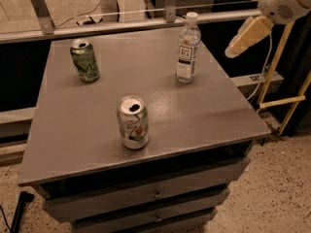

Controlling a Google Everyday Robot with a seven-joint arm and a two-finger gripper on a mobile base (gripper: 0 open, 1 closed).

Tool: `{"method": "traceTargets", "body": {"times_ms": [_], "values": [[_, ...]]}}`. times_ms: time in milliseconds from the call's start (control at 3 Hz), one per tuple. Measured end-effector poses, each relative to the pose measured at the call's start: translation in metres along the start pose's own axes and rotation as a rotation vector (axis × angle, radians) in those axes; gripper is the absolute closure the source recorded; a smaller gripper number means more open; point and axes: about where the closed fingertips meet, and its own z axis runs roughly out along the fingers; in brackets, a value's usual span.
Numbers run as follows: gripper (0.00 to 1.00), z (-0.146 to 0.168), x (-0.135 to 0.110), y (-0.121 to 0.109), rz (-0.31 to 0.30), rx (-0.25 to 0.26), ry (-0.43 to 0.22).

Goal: Move blue plastic bottle near 7up can

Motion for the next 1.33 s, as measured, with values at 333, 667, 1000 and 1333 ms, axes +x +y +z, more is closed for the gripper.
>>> {"method": "traceTargets", "body": {"times_ms": [333,667,1000,1333], "values": [[0.0,0.049,-0.009,-0.018,0.117,-0.033,-0.18],[0.0,0.049,-0.009,-0.018,0.117,-0.033,-0.18],[0.0,0.076,-0.031,-0.012,0.168,-0.072,-0.283],[0.0,0.105,-0.051,-0.003,0.236,-0.114,-0.388]]}}
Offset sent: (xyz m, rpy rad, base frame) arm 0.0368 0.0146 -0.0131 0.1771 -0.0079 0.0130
